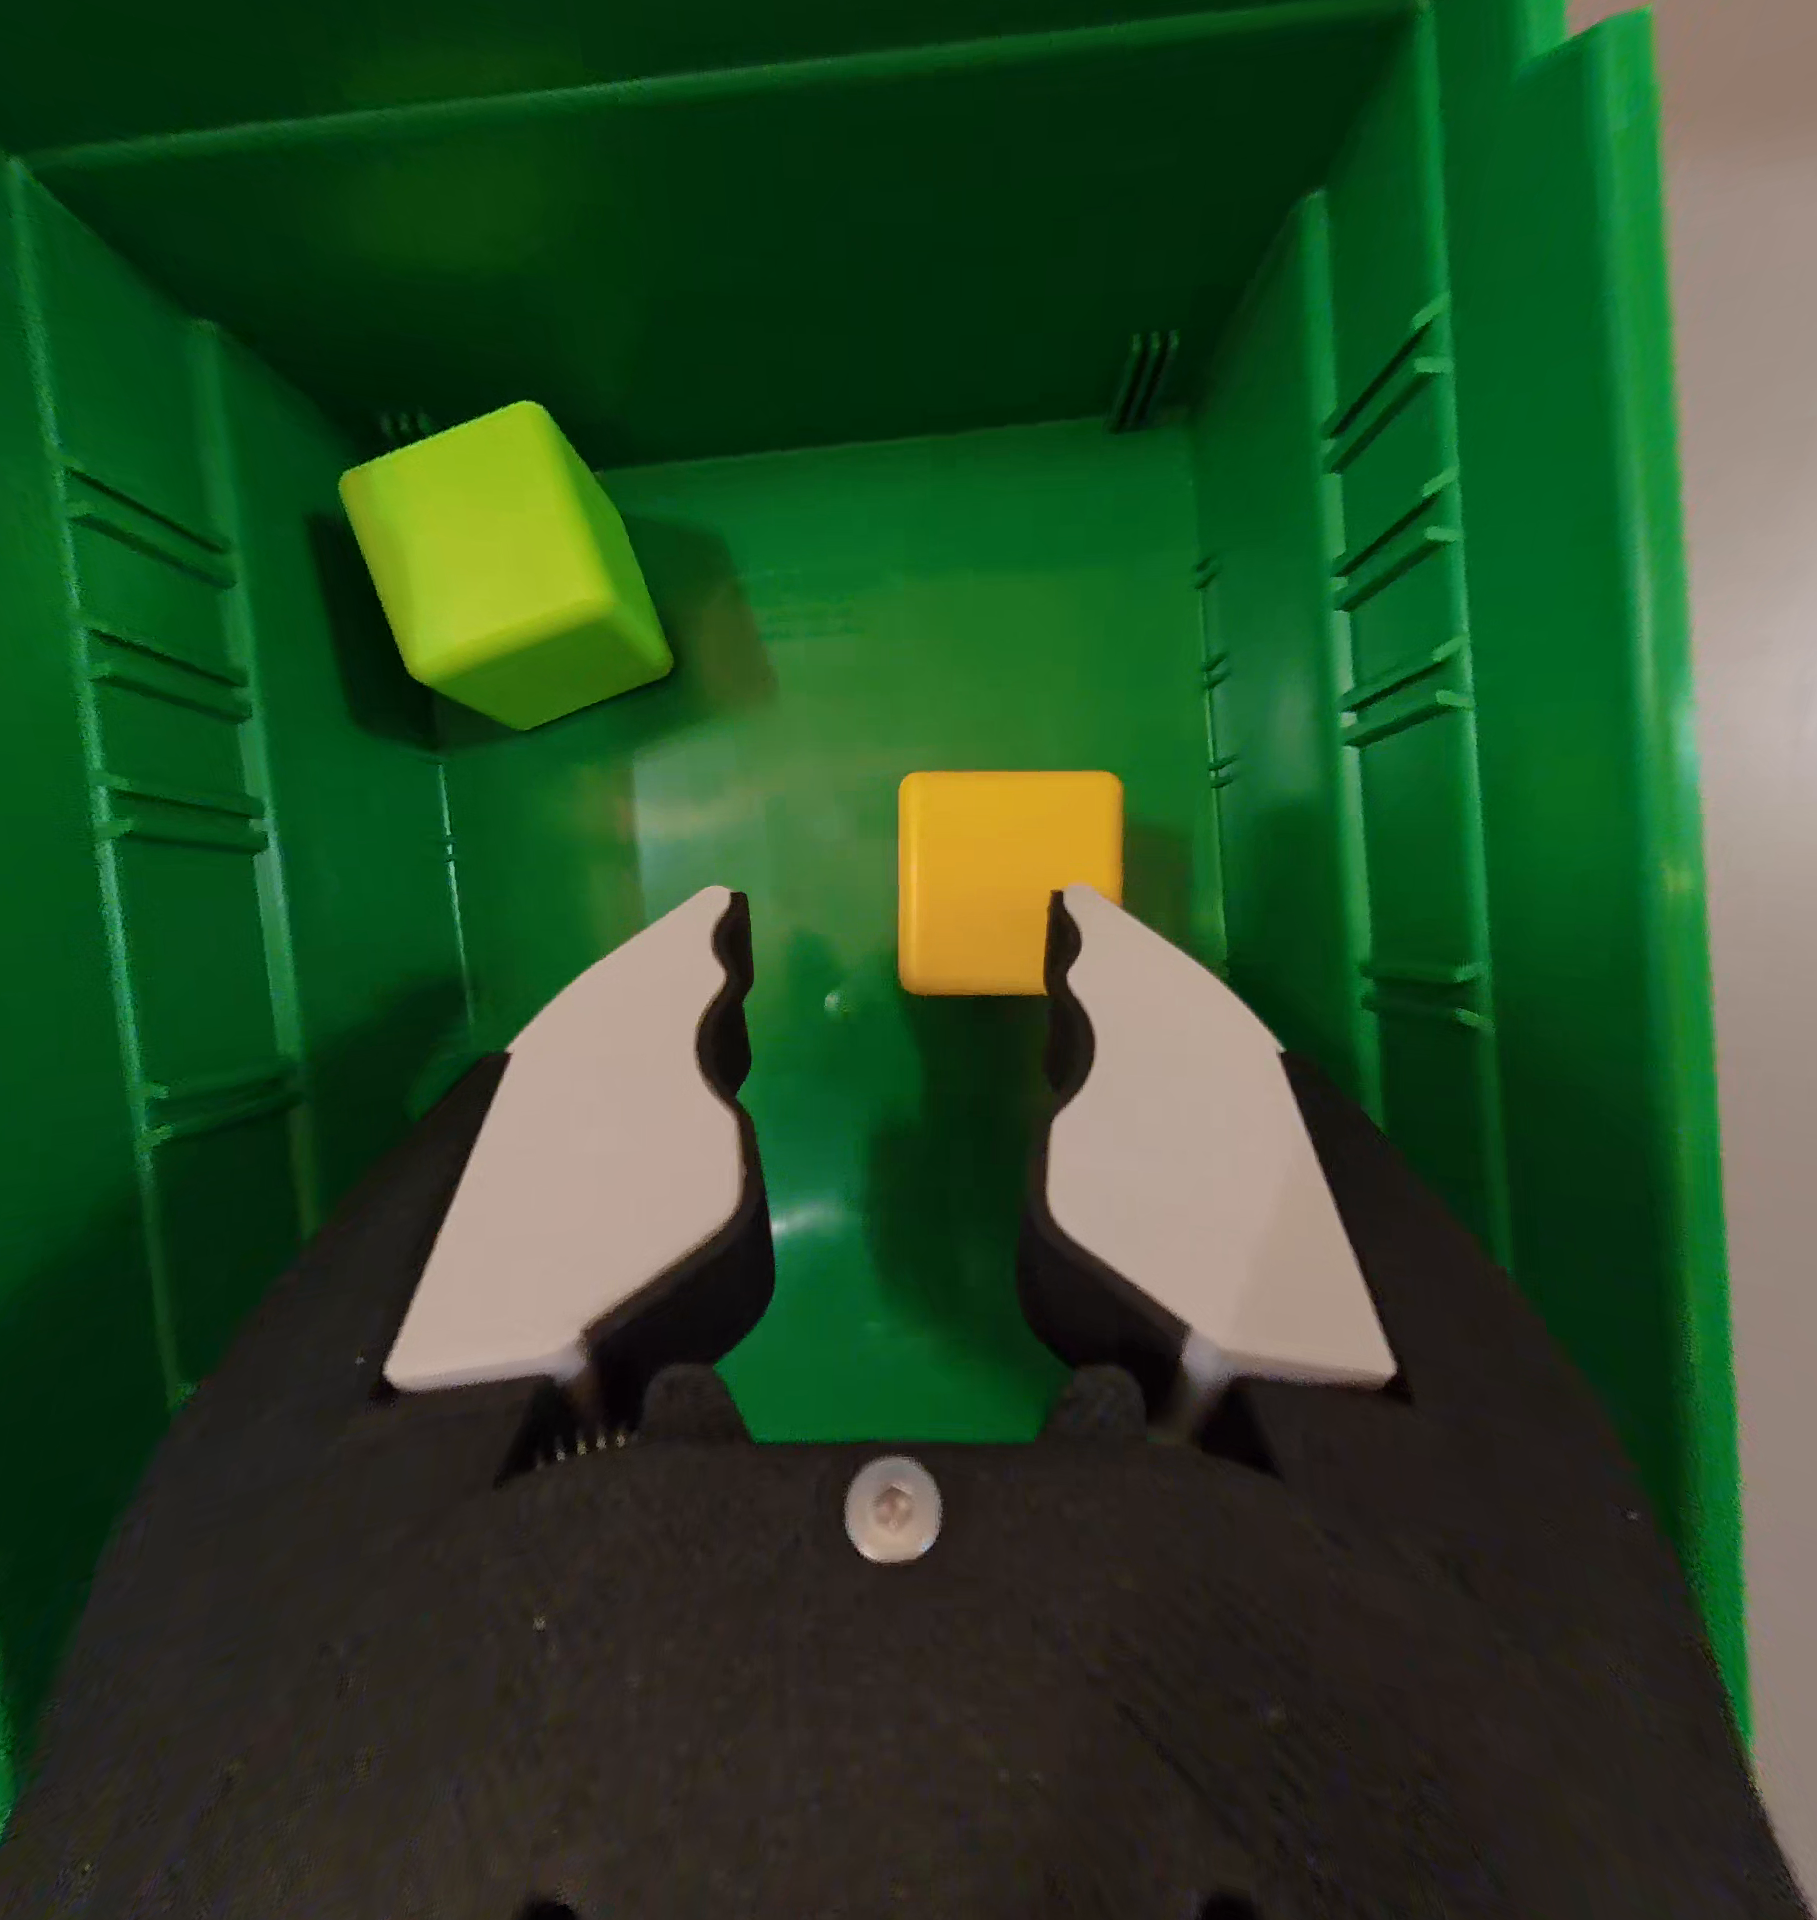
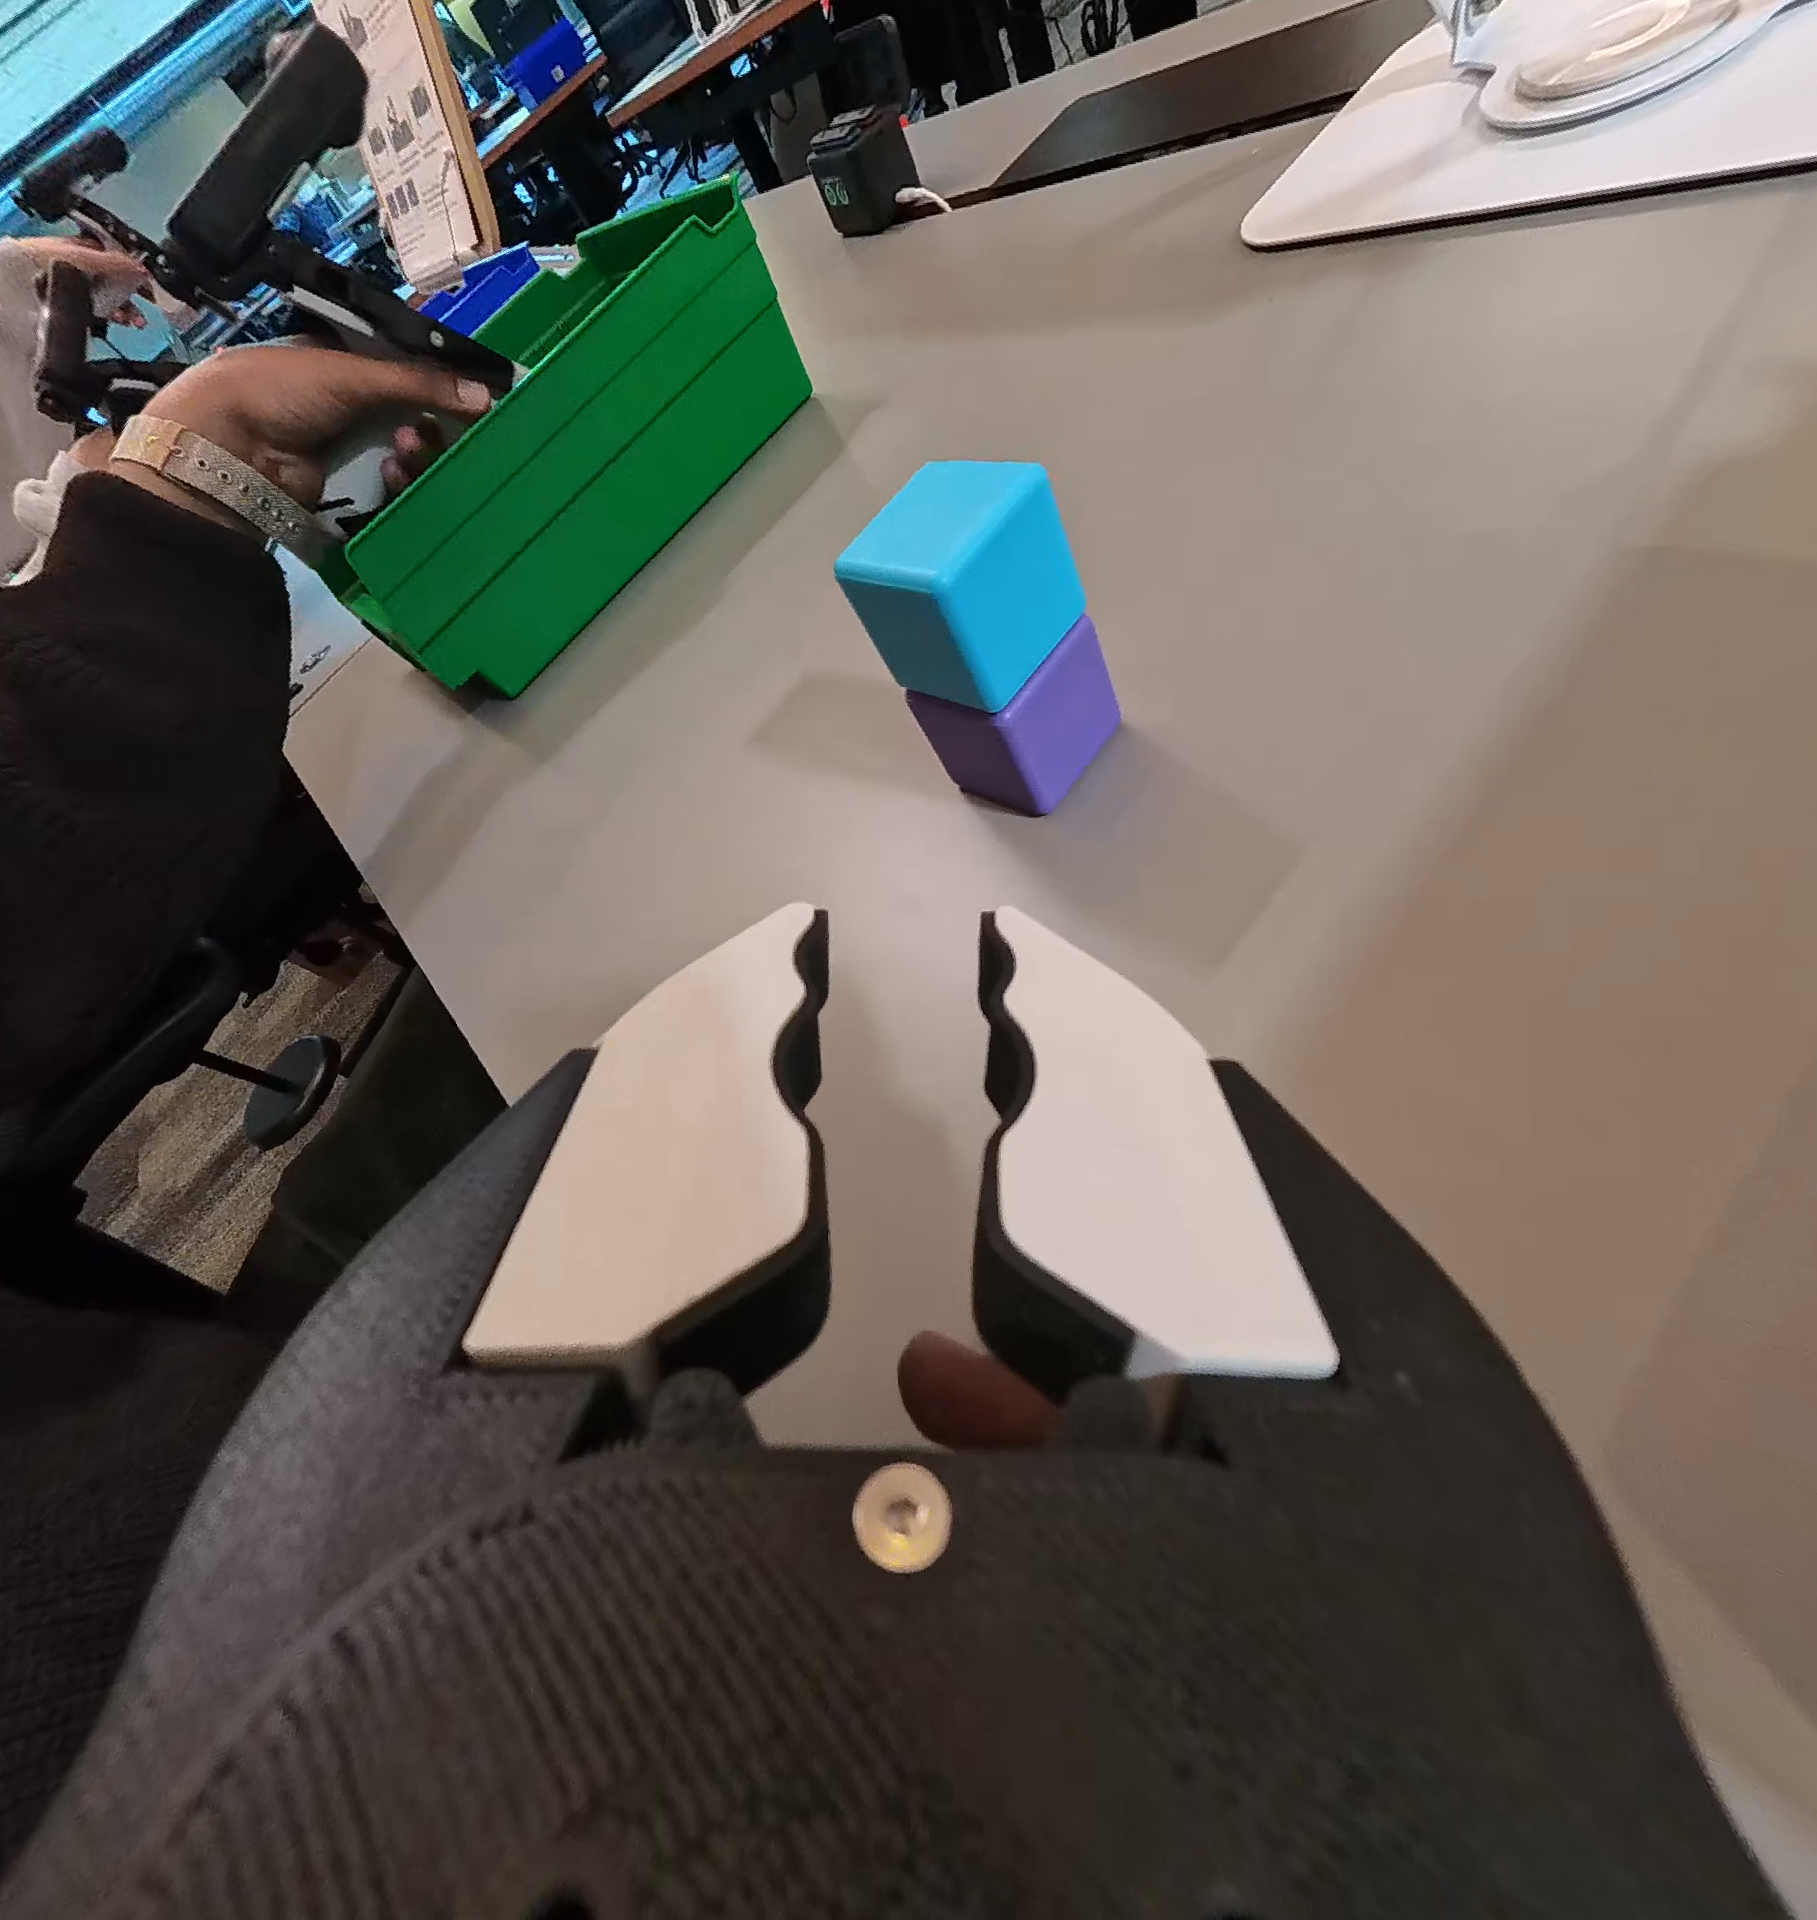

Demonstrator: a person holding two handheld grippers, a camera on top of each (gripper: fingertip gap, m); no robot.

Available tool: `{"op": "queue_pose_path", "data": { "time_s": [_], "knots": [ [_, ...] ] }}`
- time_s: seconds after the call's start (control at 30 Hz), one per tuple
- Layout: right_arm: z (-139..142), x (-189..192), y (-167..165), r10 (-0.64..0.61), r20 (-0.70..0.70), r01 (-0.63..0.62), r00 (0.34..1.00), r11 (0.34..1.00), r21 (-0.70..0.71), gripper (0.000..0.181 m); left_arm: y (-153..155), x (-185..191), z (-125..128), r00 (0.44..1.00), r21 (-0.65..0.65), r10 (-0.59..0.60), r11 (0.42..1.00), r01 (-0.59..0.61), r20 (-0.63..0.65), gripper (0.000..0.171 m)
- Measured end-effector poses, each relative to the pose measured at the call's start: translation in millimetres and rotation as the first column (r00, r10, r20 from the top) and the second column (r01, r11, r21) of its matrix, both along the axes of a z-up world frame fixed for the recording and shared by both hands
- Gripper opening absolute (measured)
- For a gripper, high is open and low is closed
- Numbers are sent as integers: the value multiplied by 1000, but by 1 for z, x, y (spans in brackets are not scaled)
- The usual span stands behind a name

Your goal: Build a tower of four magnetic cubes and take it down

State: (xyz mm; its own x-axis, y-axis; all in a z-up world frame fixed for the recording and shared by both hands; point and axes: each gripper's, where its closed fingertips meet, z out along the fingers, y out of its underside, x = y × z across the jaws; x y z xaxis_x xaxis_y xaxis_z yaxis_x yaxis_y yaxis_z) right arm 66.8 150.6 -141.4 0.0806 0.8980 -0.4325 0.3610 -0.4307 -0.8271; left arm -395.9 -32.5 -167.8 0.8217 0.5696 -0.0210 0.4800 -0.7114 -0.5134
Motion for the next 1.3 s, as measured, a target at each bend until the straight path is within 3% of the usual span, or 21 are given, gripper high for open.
{"op": "queue_pose_path", "data": {
  "time_s": [0.13, 0.33, 0.4, 0.53, 0.67, 0.83, 0.97, 1.17, 1.3],
  "knots": [
    [0, 0, 0, 1, 1, -1, 1000, 1000, 0, 28, 11, 8, 2, 998, 16, -61, 998, 61, 1, 57],
    [0, 0, 0, 2, 0, -2, 1000, 1000, -2, 28, 12, 11, -15, 996, -87, -85, 993, 83, -17, 57],
    [1, 1, 1, -1, -4, 1, 1000, 1000, -6, 28, 13, 8, -14, 997, -65, -78, 995, 76, -21, 47],
    [0, 2, 2, -7, -4, 7, 1000, 1000, -11, 28, 15, -3, 20, 993, 33, -68, 997, 72, -98, 49],
    [0, 3, 2, -10, -1, 10, 1000, 1000, -13, 28, 33, 11, 85, 976, 216, -118, 964, 156, -182, 48],
    [-2, 4, 2, -10, 6, 10, 1000, 1000, -9, 28, 75, 78, 163, 896, 356, -299, 840, 410, -328, 48],
    [-1, 6, 2, -15, 4, 15, 1000, 1000, -8, 28, 110, 153, 188, 782, 381, -489, 687, 618, -387, 46],
    [-1, 13, 3, -30, 3, 30, 1000, 1000, -5, 28, 156, 262, 168, 553, 379, -767, 430, 819, -326, 46],
    [-1, 17, 5, -44, 3, 44, 999, 999, -3, 28, 178, 305, 133, 436, 329, -859, 343, 880, -269, 46]
  ]
}}
